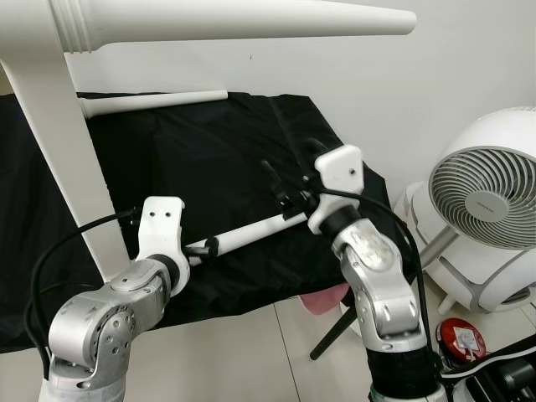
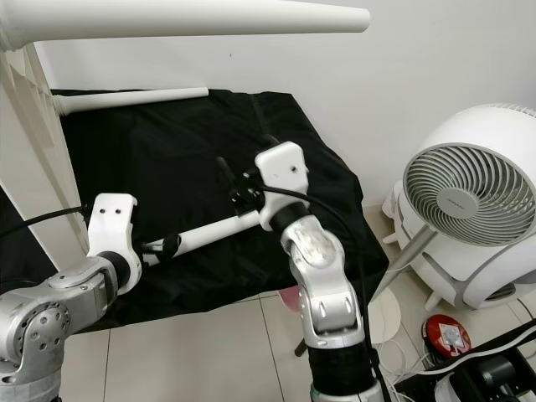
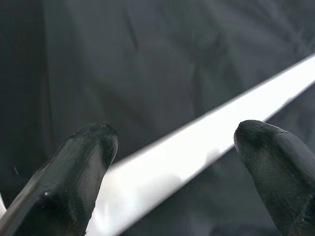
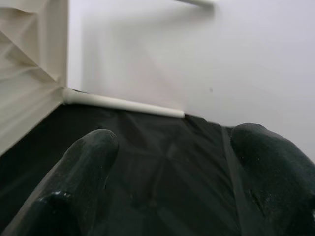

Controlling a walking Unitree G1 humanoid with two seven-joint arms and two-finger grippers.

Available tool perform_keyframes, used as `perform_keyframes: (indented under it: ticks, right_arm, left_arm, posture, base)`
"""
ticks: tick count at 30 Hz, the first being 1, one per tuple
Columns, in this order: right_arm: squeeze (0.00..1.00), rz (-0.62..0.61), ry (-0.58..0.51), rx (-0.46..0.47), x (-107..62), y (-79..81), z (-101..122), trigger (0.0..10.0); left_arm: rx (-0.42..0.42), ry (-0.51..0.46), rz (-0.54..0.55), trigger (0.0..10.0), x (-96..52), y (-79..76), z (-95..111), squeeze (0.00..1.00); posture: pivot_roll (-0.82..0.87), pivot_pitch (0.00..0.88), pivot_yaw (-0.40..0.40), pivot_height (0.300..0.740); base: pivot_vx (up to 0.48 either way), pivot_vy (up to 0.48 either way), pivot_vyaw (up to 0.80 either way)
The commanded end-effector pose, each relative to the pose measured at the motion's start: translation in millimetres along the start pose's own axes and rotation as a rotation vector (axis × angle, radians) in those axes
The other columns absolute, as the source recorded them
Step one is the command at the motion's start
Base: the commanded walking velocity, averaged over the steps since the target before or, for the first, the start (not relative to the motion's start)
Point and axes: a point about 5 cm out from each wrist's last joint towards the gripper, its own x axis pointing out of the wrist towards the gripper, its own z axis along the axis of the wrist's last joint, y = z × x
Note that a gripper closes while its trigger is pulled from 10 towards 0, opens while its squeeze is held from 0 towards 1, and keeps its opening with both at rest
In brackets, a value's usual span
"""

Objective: Building children table

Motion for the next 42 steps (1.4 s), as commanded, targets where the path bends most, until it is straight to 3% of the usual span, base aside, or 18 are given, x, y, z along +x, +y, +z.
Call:
perform_keyframes:
  ticks: [1, 8, 14, 24, 36, 42]
  right_arm:
    - [0.00, -0.034, 0.008, 0.014, -3.4, -5.8, -5, 10.0]
    - [0.00, -0.066, 0.042, 0.026, -15.2, -8.8, -19, 10.0]
    - [0.00, -0.037, 0.103, 0.081, -36.3, -2.8, -41, 10.0]
    - [0.00, -0.028, 0.139, 0.074, -47.3, -6.8, -54, 10.0]
    - [0.00, -0.026, 0.164, 0.057, -55.5, -12.2, -61, 10.0]
    - [0.00, -0.007, 0.174, 0.052, -53.8, -9.5, -66, 10.0]
  left_arm:
    - [0.011, -0.031, -0.350, 10.0, -6.0, -20.6, 2, 0.00]
    - [0.014, -0.073, -0.406, 10.0, -13.3, -25.6, 0, 0.00]
    - [0.056, -0.195, -0.448, 10.0, -24.5, -30.9, -2, 0.00]
    - [0.063, -0.283, -0.494, 10.0, -36.9, -25.6, -7, 0.00]
    - [0.101, -0.309, -0.486, 10.0, -51.8, -16.0, -15, 0.00]
    - [0.167, -0.288, -0.529, 10.0, -61.5, -25.7, -30, 0.00]
  posture:
    - [-0.02, 0.021, -0.060, 0.740]
    - [-0.01, 0.008, -0.063, 0.740]
    - [0.01, 0.000, -0.074, 0.740]
    - [0.02, 0.000, -0.086, 0.740]
    - [0.03, 0.000, -0.100, 0.740]
    - [0.05, 0.000, -0.114, 0.740]
  base:
    - [0.000, 0.000, 0.00]
    - [0.000, 0.000, 0.00]
    - [0.000, 0.000, 0.00]
    - [0.000, 0.000, 0.00]
    - [0.000, 0.000, 0.00]
    - [0.000, 0.000, 0.00]
